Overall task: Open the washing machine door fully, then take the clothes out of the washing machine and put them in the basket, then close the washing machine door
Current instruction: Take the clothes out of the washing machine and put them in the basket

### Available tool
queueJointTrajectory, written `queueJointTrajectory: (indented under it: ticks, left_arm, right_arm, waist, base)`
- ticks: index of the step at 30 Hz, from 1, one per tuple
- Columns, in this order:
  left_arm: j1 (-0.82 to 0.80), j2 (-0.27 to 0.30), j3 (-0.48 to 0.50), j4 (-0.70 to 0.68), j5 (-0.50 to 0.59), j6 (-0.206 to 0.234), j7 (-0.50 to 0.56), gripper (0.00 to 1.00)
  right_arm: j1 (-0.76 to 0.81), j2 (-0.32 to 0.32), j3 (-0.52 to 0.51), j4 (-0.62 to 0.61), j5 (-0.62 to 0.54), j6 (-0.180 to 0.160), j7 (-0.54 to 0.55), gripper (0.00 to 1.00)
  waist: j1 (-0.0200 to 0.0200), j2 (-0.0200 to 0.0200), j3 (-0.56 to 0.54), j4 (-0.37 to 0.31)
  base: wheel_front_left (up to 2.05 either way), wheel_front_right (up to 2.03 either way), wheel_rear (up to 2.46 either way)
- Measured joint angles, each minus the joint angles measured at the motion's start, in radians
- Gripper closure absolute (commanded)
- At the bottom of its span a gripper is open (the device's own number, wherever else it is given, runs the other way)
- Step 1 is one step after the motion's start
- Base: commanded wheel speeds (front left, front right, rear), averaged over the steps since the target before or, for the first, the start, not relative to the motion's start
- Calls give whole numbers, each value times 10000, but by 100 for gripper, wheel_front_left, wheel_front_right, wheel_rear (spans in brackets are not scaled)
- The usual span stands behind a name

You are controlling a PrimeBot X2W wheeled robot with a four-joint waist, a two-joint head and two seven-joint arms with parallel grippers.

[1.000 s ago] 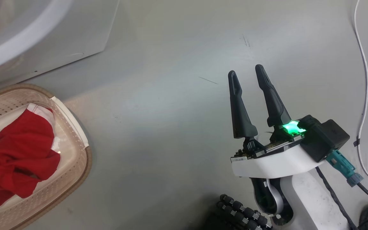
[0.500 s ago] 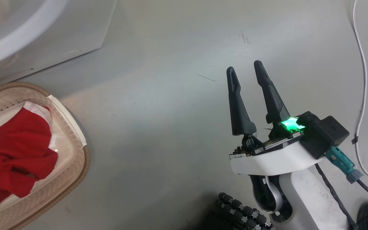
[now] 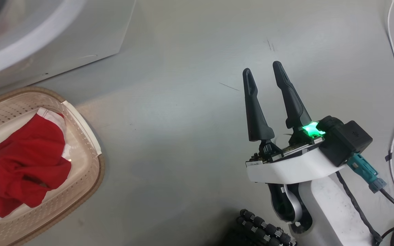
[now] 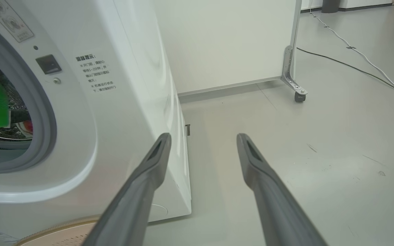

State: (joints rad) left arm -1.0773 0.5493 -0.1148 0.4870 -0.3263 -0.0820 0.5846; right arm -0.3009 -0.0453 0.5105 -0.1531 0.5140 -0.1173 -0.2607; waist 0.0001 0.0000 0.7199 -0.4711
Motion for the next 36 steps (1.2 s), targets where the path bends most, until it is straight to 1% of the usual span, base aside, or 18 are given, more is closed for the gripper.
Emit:
queueJointTrajectory:
  ticks: [13,14,15,24,30,34,36]
  left_arm:
    - [487,-1041,416,228,-445,217,-2293,100]
    - [635,-1147,416,230,-468,249,-2711,100]
    - [726,-1193,428,242,-474,253,-2903,100]
    - [1668,-1971,568,316,-608,422,-4568,100]
    - [2335,-2552,543,178,-694,431,-5657,100]
    - [2774,-2855,518,-15,-713,439,-6312,100]
    - [2964,-2984,522,-155,-713,510,-6660,100]
  right_arm:
    - [-40,-6,-148,328,-437,-4,0,0]
    - [-40,-6,-155,414,-522,-4,0,0]
    - [-39,-6,-157,474,-568,-4,0,0]
    - [-29,-17,-211,880,-899,-4,0,0]
    - [44,-33,-326,1179,-1218,6,0,0]
    - [195,-38,-443,1367,-1415,15,0,0]
    - [294,-40,-493,1478,-1484,19,0,0]
  waist:
    - [0,0,-499,501]
    - [0,0,-600,602]
    - [0,0,-655,651]
    - [-1,0,-1291,1105]
    - [-1,0,-1786,1466]
    - [-1,0,-2148,1728]
    - [-1,0,-2332,1861]
  base:
    - [0,0,0]
    - [0,0,0]
    - [0,0,0]
    - [0,0,0]
    - [0,0,0]
    - [0,0,0]
    - [0,0,0]
